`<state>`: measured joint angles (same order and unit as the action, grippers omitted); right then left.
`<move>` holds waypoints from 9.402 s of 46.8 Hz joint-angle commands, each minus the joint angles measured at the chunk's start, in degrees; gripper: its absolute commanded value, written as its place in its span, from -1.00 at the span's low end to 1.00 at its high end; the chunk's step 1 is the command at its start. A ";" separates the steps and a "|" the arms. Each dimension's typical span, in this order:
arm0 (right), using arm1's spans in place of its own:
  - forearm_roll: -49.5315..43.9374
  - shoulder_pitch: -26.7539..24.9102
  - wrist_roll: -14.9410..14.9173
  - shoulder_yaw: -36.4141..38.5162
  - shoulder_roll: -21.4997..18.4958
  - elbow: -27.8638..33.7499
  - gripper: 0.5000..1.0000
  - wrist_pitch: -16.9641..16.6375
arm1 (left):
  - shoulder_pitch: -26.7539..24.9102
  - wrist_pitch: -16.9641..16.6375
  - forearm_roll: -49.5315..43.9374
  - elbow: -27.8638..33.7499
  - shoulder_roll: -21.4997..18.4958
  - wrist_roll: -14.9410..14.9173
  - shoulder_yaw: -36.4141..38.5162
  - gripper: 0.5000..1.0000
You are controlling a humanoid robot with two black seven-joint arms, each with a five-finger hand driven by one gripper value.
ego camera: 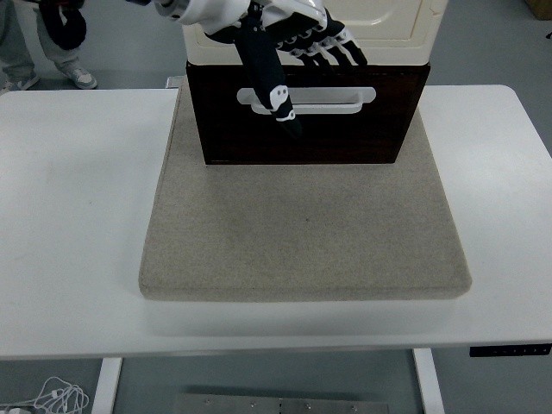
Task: Open the drawer under the combination cabinet
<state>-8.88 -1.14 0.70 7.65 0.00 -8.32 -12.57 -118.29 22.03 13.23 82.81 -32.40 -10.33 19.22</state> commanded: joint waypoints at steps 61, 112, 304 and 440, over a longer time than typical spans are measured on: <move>0.00 0.00 0.00 0.00 0.00 -0.03 0.70 0.00 | 4.03 -8.41 0.13 -11.09 14.65 -12.34 5.83 1.00; 0.00 0.00 0.00 0.00 0.00 -0.03 0.70 0.00 | 6.85 -11.66 1.10 -13.20 16.58 -12.34 5.65 1.00; 0.00 0.00 0.00 0.00 0.00 -0.03 0.70 0.00 | 4.74 -4.28 2.06 -7.40 17.02 -13.49 2.14 1.00; 0.00 0.00 0.00 0.00 0.00 -0.03 0.70 0.00 | 9.66 -10.69 0.83 -14.43 8.59 2.76 -40.92 1.00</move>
<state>-8.88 -1.14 0.70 7.65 0.00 -8.35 -12.57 -108.68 13.30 14.14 70.86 -23.24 -10.31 -19.68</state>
